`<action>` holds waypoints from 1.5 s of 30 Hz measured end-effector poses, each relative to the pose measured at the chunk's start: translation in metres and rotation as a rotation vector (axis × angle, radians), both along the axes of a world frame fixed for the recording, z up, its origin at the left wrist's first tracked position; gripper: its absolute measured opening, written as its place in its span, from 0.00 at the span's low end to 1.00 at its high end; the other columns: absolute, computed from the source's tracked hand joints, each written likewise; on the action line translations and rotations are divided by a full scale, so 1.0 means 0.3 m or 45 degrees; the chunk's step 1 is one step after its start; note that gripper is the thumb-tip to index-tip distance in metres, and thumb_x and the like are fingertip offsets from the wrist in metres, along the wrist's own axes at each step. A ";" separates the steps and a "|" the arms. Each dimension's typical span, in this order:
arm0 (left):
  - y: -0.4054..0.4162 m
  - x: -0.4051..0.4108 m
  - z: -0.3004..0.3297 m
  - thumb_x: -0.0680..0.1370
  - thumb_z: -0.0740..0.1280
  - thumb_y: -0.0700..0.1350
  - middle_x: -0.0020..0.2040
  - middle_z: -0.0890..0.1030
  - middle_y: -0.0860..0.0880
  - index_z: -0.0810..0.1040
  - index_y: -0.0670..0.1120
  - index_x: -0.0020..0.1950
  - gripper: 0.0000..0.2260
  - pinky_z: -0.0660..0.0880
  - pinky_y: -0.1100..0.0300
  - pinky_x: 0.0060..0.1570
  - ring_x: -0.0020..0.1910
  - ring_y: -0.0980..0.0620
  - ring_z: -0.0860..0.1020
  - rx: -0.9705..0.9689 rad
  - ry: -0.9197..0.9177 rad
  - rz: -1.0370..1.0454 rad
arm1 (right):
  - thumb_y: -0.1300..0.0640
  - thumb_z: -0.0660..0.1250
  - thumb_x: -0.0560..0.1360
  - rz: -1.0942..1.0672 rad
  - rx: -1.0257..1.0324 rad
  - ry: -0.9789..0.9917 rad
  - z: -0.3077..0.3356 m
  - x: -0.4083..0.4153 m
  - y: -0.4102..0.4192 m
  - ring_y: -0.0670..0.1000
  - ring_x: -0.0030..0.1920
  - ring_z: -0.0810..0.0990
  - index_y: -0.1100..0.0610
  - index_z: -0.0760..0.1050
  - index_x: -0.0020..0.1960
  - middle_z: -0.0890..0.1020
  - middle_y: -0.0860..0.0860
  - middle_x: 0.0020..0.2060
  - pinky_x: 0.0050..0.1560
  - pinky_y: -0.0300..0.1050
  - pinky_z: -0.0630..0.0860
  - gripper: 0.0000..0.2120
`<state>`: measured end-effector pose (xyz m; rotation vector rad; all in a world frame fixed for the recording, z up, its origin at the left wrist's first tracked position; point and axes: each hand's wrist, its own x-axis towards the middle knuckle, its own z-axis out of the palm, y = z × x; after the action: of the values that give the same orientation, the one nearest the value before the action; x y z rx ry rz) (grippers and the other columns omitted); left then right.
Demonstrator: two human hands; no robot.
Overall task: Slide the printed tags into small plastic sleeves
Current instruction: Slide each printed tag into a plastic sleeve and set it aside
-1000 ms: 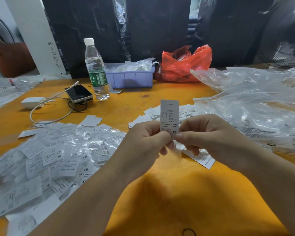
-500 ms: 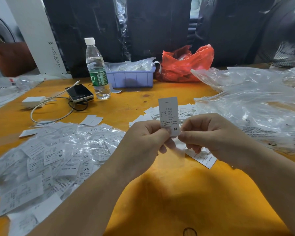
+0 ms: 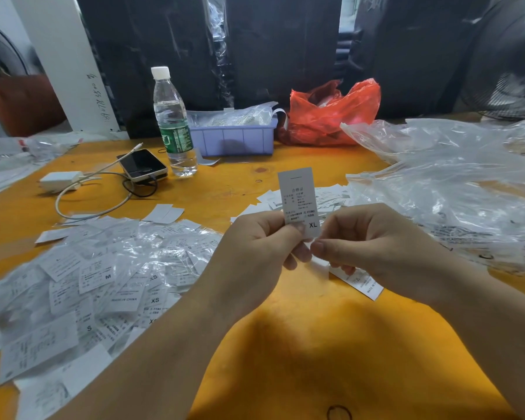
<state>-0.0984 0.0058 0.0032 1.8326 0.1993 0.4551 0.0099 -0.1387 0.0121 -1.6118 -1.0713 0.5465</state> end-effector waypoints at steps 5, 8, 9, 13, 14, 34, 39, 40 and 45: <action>-0.001 -0.001 -0.001 0.81 0.62 0.42 0.33 0.82 0.50 0.83 0.51 0.46 0.11 0.71 0.69 0.31 0.31 0.57 0.75 -0.001 0.013 0.018 | 0.57 0.71 0.70 0.024 -0.017 0.004 -0.002 0.006 0.002 0.53 0.30 0.71 0.66 0.78 0.40 0.76 0.59 0.30 0.32 0.45 0.69 0.10; -0.001 -0.001 -0.004 0.81 0.62 0.42 0.33 0.83 0.51 0.82 0.52 0.45 0.11 0.71 0.68 0.31 0.31 0.58 0.75 0.022 0.029 0.052 | 0.65 0.69 0.74 -0.002 -0.037 -0.044 -0.002 0.004 0.000 0.52 0.30 0.73 0.66 0.79 0.41 0.77 0.66 0.32 0.32 0.47 0.69 0.04; -0.001 -0.001 -0.005 0.81 0.62 0.42 0.33 0.83 0.51 0.82 0.52 0.45 0.11 0.72 0.68 0.31 0.31 0.58 0.75 0.026 0.035 0.063 | 0.67 0.68 0.75 -0.009 -0.043 -0.058 -0.003 0.004 0.000 0.53 0.30 0.73 0.66 0.79 0.42 0.77 0.67 0.34 0.33 0.49 0.69 0.04; 0.000 0.002 -0.011 0.80 0.61 0.42 0.34 0.83 0.49 0.82 0.50 0.45 0.11 0.72 0.66 0.31 0.31 0.57 0.76 0.034 0.046 0.089 | 0.69 0.67 0.75 -0.005 -0.050 -0.050 -0.002 0.003 0.003 0.58 0.34 0.72 0.67 0.79 0.44 0.75 0.73 0.38 0.38 0.54 0.67 0.03; 0.000 0.003 -0.012 0.80 0.61 0.42 0.34 0.83 0.49 0.82 0.50 0.45 0.11 0.72 0.66 0.31 0.30 0.57 0.76 0.037 0.047 0.090 | 0.69 0.67 0.75 -0.001 -0.050 -0.044 -0.002 0.002 0.003 0.58 0.34 0.71 0.68 0.78 0.44 0.75 0.73 0.38 0.37 0.54 0.66 0.03; -0.014 -0.007 0.002 0.78 0.66 0.43 0.35 0.83 0.52 0.83 0.51 0.45 0.07 0.75 0.47 0.37 0.38 0.44 0.78 0.264 0.038 0.187 | 0.64 0.70 0.74 -0.025 -0.055 -0.081 -0.002 0.010 -0.001 0.56 0.32 0.72 0.61 0.81 0.41 0.78 0.67 0.35 0.36 0.53 0.68 0.04; -0.011 -0.006 -0.003 0.78 0.65 0.43 0.34 0.82 0.57 0.83 0.52 0.44 0.08 0.75 0.54 0.34 0.35 0.49 0.78 0.273 0.022 0.188 | 0.66 0.71 0.73 -0.026 -0.059 -0.075 -0.006 0.013 0.002 0.55 0.32 0.73 0.64 0.80 0.42 0.78 0.67 0.35 0.37 0.54 0.68 0.02; -0.011 -0.006 -0.005 0.78 0.65 0.43 0.33 0.82 0.57 0.83 0.52 0.44 0.08 0.74 0.56 0.34 0.35 0.50 0.78 0.277 0.014 0.189 | 0.66 0.71 0.73 -0.024 -0.062 -0.077 -0.006 0.014 0.001 0.55 0.32 0.73 0.63 0.80 0.42 0.79 0.67 0.35 0.37 0.54 0.68 0.02; -0.016 -0.008 -0.011 0.79 0.66 0.45 0.35 0.82 0.50 0.83 0.48 0.43 0.08 0.74 0.53 0.34 0.36 0.46 0.78 0.340 -0.016 0.181 | 0.65 0.71 0.73 0.007 -0.050 -0.065 -0.004 0.008 0.001 0.59 0.34 0.73 0.64 0.81 0.43 0.78 0.70 0.37 0.38 0.55 0.67 0.02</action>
<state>-0.1008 0.0010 -0.0001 2.0837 0.2722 0.6168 0.0123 -0.1384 0.0111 -1.6653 -1.1091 0.5354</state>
